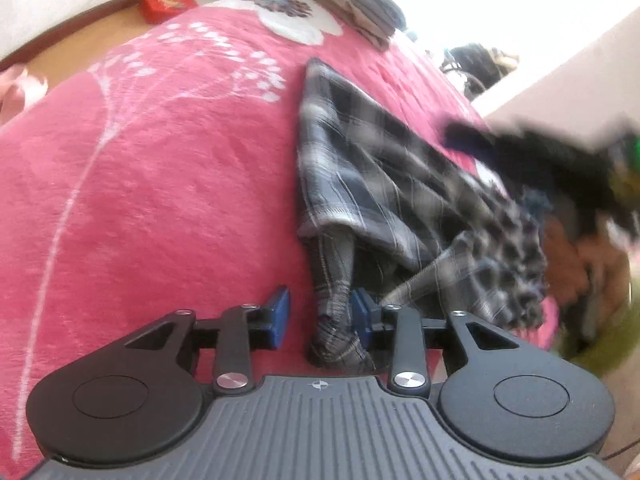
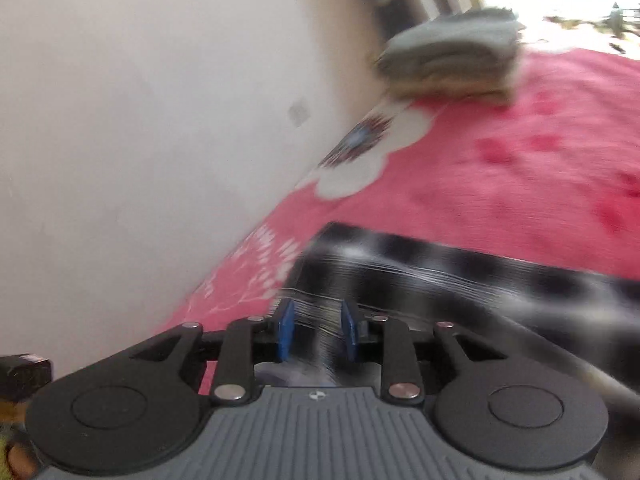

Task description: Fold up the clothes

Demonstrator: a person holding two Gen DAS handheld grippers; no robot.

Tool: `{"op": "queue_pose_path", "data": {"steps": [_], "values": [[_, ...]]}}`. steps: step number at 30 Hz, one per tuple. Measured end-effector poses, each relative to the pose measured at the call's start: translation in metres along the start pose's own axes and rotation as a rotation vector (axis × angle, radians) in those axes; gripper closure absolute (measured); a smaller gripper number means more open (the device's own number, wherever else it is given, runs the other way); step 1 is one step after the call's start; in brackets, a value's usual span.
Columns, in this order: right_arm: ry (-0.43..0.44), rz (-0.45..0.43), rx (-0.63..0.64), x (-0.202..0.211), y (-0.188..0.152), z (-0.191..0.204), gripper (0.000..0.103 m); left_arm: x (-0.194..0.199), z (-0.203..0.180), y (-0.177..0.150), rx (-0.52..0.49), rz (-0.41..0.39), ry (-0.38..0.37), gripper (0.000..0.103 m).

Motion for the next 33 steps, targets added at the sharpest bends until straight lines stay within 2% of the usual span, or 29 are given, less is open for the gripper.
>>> {"op": "queue_pose_path", "data": {"steps": [3, 5, 6, 9, 10, 12, 16, 18, 20, 21, 24, 27, 29, 33], "values": [[-0.048, -0.016, -0.024, 0.032, -0.035, -0.013, 0.073, 0.009, 0.012, 0.008, 0.079, -0.016, -0.006, 0.068], [-0.037, -0.003, -0.045, 0.036, -0.06, -0.017, 0.073, 0.011, 0.014, 0.013, 0.106, -0.027, -0.008, 0.066], [-0.045, 0.004, -0.052, 0.035, -0.071, -0.018, 0.073, 0.011, 0.015, 0.016, 0.118, -0.031, -0.008, 0.065], [-0.149, 0.03, -0.047, 0.015, -0.096, -0.033, 0.076, 0.011, 0.014, 0.021, 0.15, -0.035, -0.015, 0.062], [-0.152, 0.013, -0.068, 0.013, -0.101, -0.037, 0.076, 0.01, 0.013, 0.022, 0.16, -0.031, -0.016, 0.061], [-0.128, -0.022, -0.11, 0.02, -0.099, -0.04, 0.075, 0.009, 0.007, 0.022, 0.155, -0.025, -0.018, 0.06], [-0.075, -0.137, -0.089, 0.043, -0.091, -0.031, 0.073, 0.007, -0.007, 0.02, 0.092, -0.021, -0.006, 0.048], [-0.113, -0.14, -0.065, 0.038, -0.089, -0.032, 0.073, 0.004, -0.015, 0.017, 0.048, -0.014, 0.015, 0.048], [-0.233, -0.129, -0.037, 0.021, -0.093, -0.04, 0.074, -0.002, -0.019, 0.014, 0.015, -0.001, 0.048, 0.048], [-0.28, -0.125, -0.025, 0.014, -0.097, -0.044, 0.078, -0.005, -0.021, 0.013, 0.006, 0.004, 0.065, 0.048], [-0.274, -0.162, -0.017, 0.022, -0.1, -0.04, 0.075, -0.006, -0.023, 0.01, 0.002, 0.01, 0.082, 0.048], [-0.213, -0.231, 0.081, 0.046, -0.105, -0.017, 0.075, -0.004, -0.021, 0.009, -0.003, 0.007, 0.08, 0.048], [-0.22, -0.205, 0.15, 0.04, -0.11, -0.01, 0.074, -0.005, -0.016, 0.008, 0.02, 0.009, 0.078, 0.048], [-0.348, -0.128, 0.175, 0.013, -0.121, -0.019, 0.074, -0.004, -0.008, 0.011, 0.083, 0.0, 0.046, 0.048]]}}
Point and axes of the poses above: each gripper's, at about its wrist camera, not at the fingertips, and x roughly against the way its jaws point, z to its left, y to its top, the point moved 2 cm from there along -x, roughly the way its jaws point, and after that the axes turned 3 degrees about z, right-handed, at the moved point
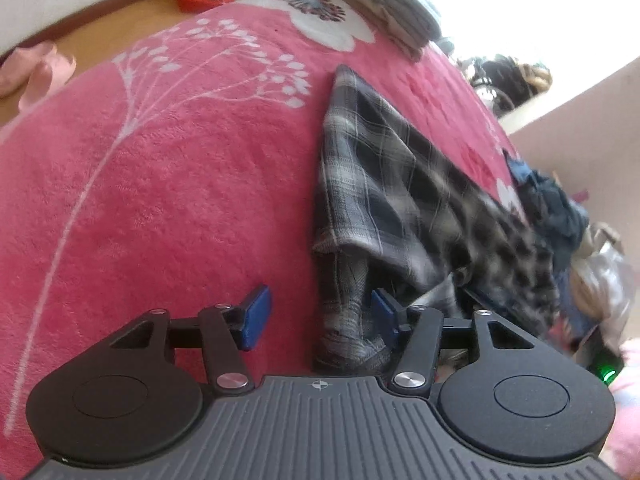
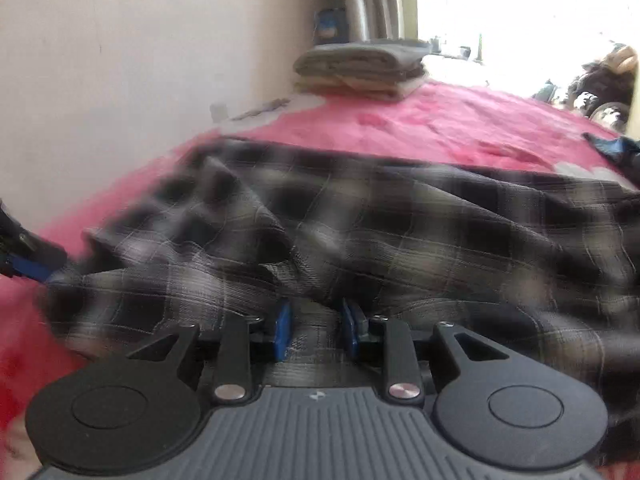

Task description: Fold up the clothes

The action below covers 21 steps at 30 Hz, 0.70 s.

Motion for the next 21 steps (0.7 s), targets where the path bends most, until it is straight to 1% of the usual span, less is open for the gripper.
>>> {"op": "queue_pose_path", "data": {"steps": [1, 2, 4, 5, 6, 7, 8, 9, 10, 12, 14, 16, 18, 21], "values": [[-0.008, 0.004, -0.016, 0.004, 0.005, 0.002, 0.074, 0.001, 0.001, 0.0, 0.006, -0.002, -0.007, 0.048], [-0.007, -0.012, -0.023, 0.01, 0.01, 0.004, 0.073, 0.003, 0.002, 0.001, 0.007, -0.003, -0.014, 0.048], [0.034, -0.077, 0.008, 0.027, 0.018, 0.016, 0.072, 0.006, 0.005, 0.0, 0.016, 0.002, -0.028, 0.048], [0.061, -0.103, 0.042, 0.035, 0.021, 0.025, 0.07, 0.006, 0.007, 0.001, 0.024, 0.008, -0.039, 0.048], [0.09, -0.126, 0.077, 0.042, 0.023, 0.035, 0.063, 0.006, 0.01, 0.001, 0.036, 0.015, -0.053, 0.048], [0.123, -0.143, 0.115, 0.048, 0.023, 0.045, 0.059, 0.006, 0.012, 0.001, 0.05, 0.022, -0.07, 0.048], [0.163, -0.15, 0.16, 0.051, 0.02, 0.057, 0.058, 0.005, 0.015, 0.001, 0.063, 0.03, -0.086, 0.048], [0.206, -0.15, 0.209, 0.051, 0.017, 0.069, 0.052, 0.004, 0.017, 0.001, 0.077, 0.039, -0.101, 0.048], [0.243, -0.145, 0.256, 0.051, 0.014, 0.081, 0.048, 0.003, 0.019, 0.001, 0.092, 0.05, -0.117, 0.048], [0.285, -0.117, 0.35, 0.046, 0.006, 0.107, 0.048, 0.001, 0.022, 0.001, 0.109, 0.075, -0.145, 0.047], [0.291, -0.097, 0.452, 0.039, -0.005, 0.131, 0.047, -0.002, 0.023, 0.001, 0.122, 0.102, -0.172, 0.047], [0.29, -0.092, 0.531, 0.031, -0.013, 0.146, 0.041, -0.005, 0.024, 0.001, 0.136, 0.13, -0.199, 0.047], [0.283, -0.089, 0.574, 0.023, -0.018, 0.154, 0.038, -0.008, 0.025, 0.001, 0.15, 0.157, -0.226, 0.047], [0.245, -0.111, 0.623, 0.011, -0.022, 0.16, 0.033, -0.012, 0.025, 0.001, 0.178, 0.188, -0.283, 0.047]]}}
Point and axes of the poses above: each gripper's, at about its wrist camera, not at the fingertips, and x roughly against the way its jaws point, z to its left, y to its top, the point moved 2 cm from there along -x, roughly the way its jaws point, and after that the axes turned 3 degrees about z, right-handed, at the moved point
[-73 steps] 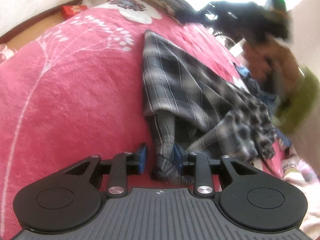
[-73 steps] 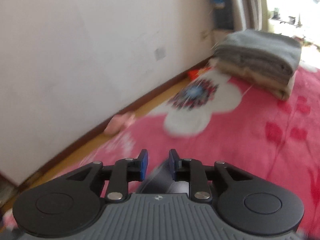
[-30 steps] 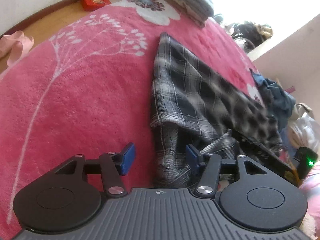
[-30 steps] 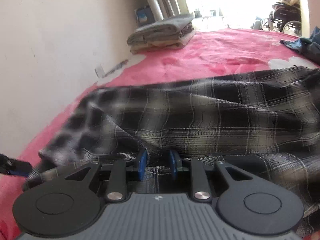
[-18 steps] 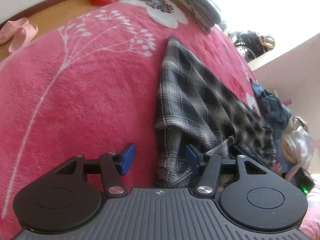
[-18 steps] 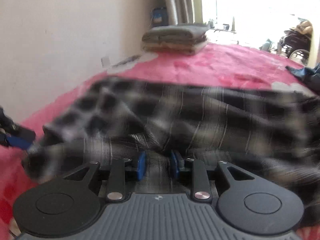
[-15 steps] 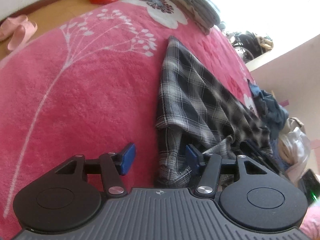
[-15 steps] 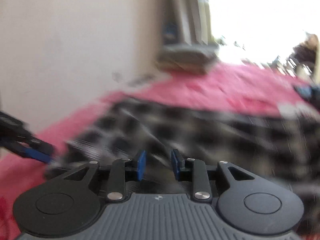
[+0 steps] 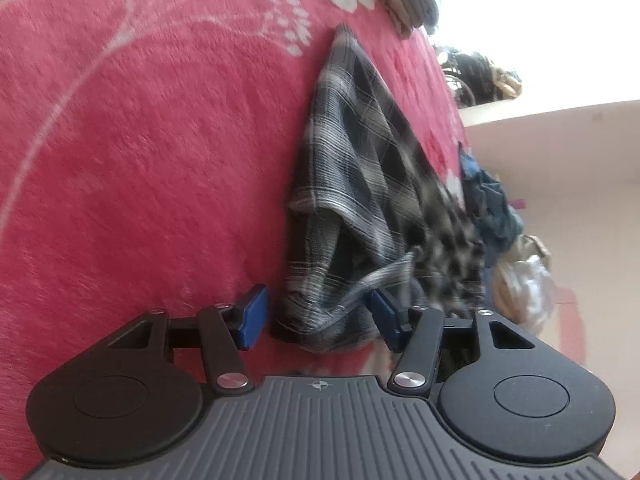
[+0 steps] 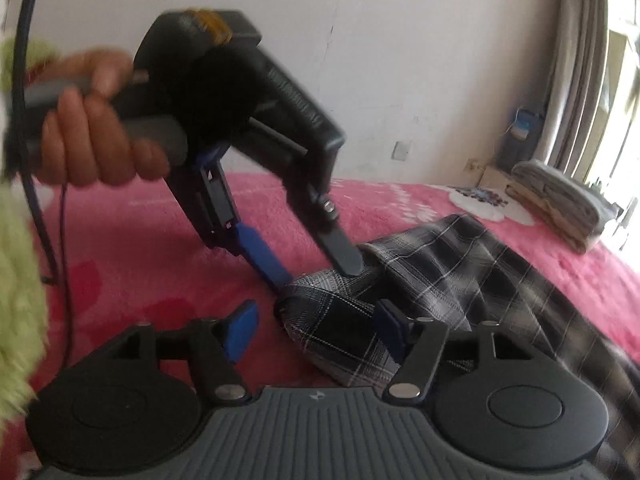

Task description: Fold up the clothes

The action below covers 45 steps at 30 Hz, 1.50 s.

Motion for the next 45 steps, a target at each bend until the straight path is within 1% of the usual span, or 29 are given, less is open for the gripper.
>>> {"op": "queue_pose_path", "data": {"steps": [2, 6, 10, 14, 18, 20, 22, 24, 26, 29, 30, 31, 34, 37, 38, 39, 40, 42, 43, 44, 45], "values": [[-0.036, -0.012, 0.036, -0.008, 0.002, 0.001, 0.028, -0.003, -0.001, -0.001, 0.002, 0.014, -0.025, 0.047], [-0.08, -0.014, 0.12, -0.023, 0.005, -0.001, 0.02, -0.007, -0.007, -0.001, -0.015, 0.028, -0.033, 0.047], [-0.116, -0.006, 0.2, -0.04, 0.006, -0.003, 0.019, -0.007, -0.012, -0.002, -0.038, 0.035, -0.049, 0.047], [-0.148, -0.007, 0.192, -0.059, 0.012, -0.014, 0.019, -0.003, -0.017, -0.003, -0.059, 0.032, -0.075, 0.047], [-0.163, 0.007, 0.141, -0.07, 0.016, -0.026, 0.02, 0.0, -0.021, -0.003, -0.088, 0.028, -0.081, 0.047], [-0.163, 0.015, 0.1, -0.075, 0.017, -0.035, 0.023, 0.005, -0.023, -0.003, -0.117, 0.02, -0.082, 0.047], [-0.167, 0.024, 0.059, -0.076, 0.018, -0.041, 0.035, 0.016, -0.024, -0.002, -0.141, -0.006, -0.094, 0.047], [-0.178, 0.033, 0.03, -0.078, 0.019, -0.046, 0.04, 0.026, -0.022, 0.001, -0.146, -0.039, -0.099, 0.047], [-0.184, 0.039, 0.017, -0.079, 0.02, -0.048, 0.042, 0.033, -0.021, 0.008, -0.138, -0.074, -0.084, 0.046], [-0.191, 0.047, 0.023, -0.077, 0.02, -0.043, 0.047, 0.028, -0.016, 0.027, -0.112, -0.095, -0.032, 0.043], [-0.193, 0.049, 0.027, -0.076, 0.02, -0.041, 0.051, 0.023, -0.014, 0.035, -0.095, -0.092, -0.009, 0.043], [-0.196, 0.052, 0.03, -0.073, 0.021, -0.038, 0.053, 0.017, -0.01, 0.044, -0.078, -0.086, 0.012, 0.043], [-0.209, 0.059, 0.035, -0.064, 0.021, -0.029, 0.056, -0.006, -0.006, 0.069, -0.054, -0.057, 0.086, 0.044], [-0.219, 0.065, 0.025, -0.063, 0.022, -0.028, 0.058, -0.02, -0.006, 0.086, -0.052, -0.038, 0.113, 0.045], [-0.219, 0.067, 0.022, -0.062, 0.022, -0.027, 0.058, -0.023, -0.009, 0.091, -0.06, -0.039, 0.12, 0.046], [-0.219, 0.07, 0.019, -0.062, 0.022, -0.026, 0.06, -0.026, -0.012, 0.095, -0.071, -0.041, 0.127, 0.049], [-0.219, 0.072, 0.016, -0.061, 0.022, -0.025, 0.063, -0.029, -0.014, 0.099, -0.08, -0.044, 0.139, 0.057], [-0.221, 0.075, 0.01, -0.062, 0.022, -0.026, 0.067, -0.034, -0.016, 0.106, -0.094, -0.049, 0.169, 0.064], [-0.224, 0.076, 0.009, -0.062, 0.023, -0.026, 0.07, -0.037, -0.018, 0.108, -0.1, -0.053, 0.181, 0.065], [-0.227, 0.076, 0.009, -0.062, 0.023, -0.026, 0.072, -0.038, -0.02, 0.11, -0.106, -0.059, 0.192, 0.073], [-0.23, 0.076, 0.006, -0.062, 0.024, -0.027, 0.076, -0.04, -0.022, 0.112, -0.112, -0.066, 0.203, 0.085]]}}
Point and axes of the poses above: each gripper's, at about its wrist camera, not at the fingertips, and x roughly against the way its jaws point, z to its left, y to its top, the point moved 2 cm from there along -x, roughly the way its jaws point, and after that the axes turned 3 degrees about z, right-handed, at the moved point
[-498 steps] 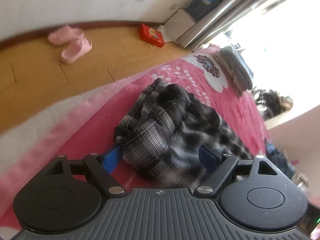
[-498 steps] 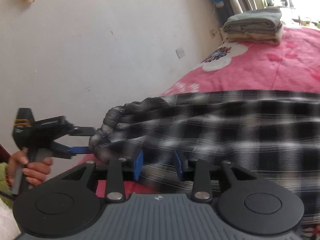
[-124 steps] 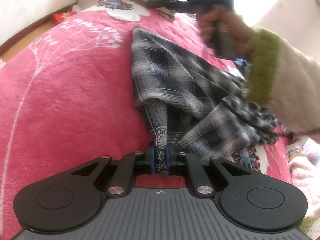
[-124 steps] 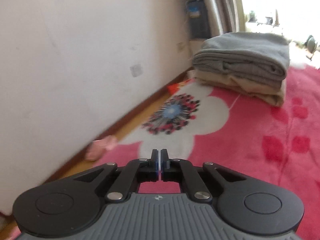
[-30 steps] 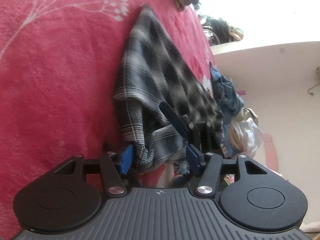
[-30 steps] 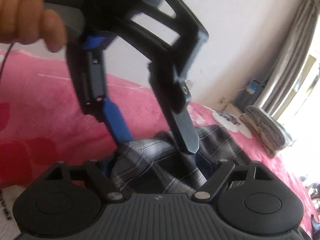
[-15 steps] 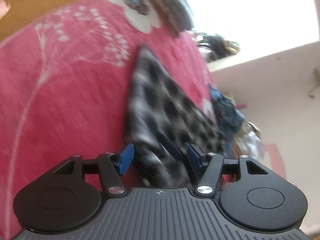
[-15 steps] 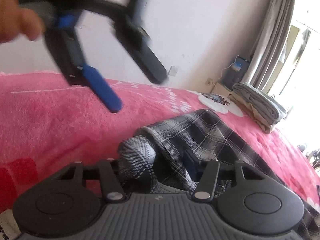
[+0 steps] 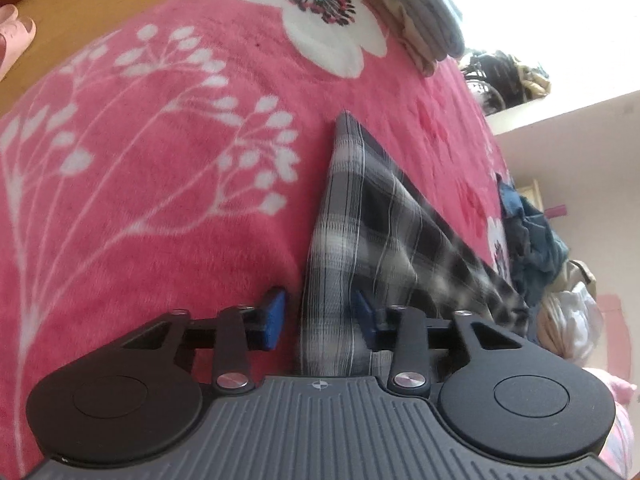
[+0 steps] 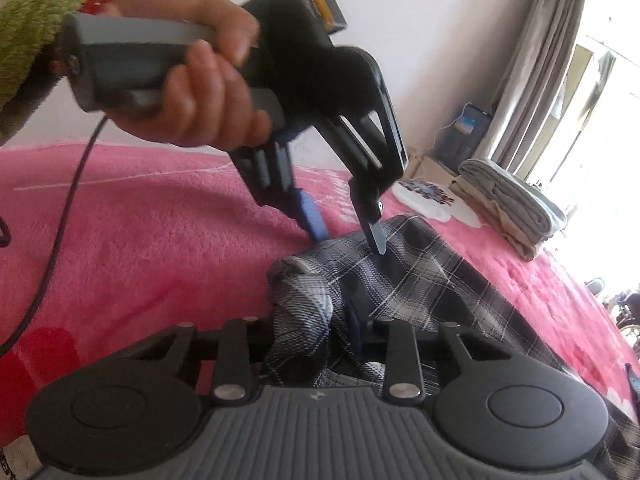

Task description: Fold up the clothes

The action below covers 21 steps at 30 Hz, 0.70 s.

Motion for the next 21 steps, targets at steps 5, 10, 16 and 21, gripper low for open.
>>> {"op": "queue_pose_path", "data": {"steps": [5, 10, 16, 21], "values": [[-0.018, -0.012, -0.036, 0.01, 0.003, -0.004, 0.087, 0.001, -0.017, -0.002, -0.03, -0.041, 0.025, 0.099], [-0.051, -0.047, -0.151, 0.03, 0.008, -0.022, 0.09, 0.008, -0.055, -0.001, -0.076, -0.086, -0.014, 0.1], [-0.116, -0.11, -0.346, 0.063, 0.011, -0.064, 0.09, 0.005, -0.125, 0.0, -0.19, -0.102, -0.047, 0.1], [-0.18, -0.168, -0.533, 0.104, 0.0, -0.11, 0.091, -0.007, -0.187, -0.004, -0.295, -0.096, -0.072, 0.1]]}}
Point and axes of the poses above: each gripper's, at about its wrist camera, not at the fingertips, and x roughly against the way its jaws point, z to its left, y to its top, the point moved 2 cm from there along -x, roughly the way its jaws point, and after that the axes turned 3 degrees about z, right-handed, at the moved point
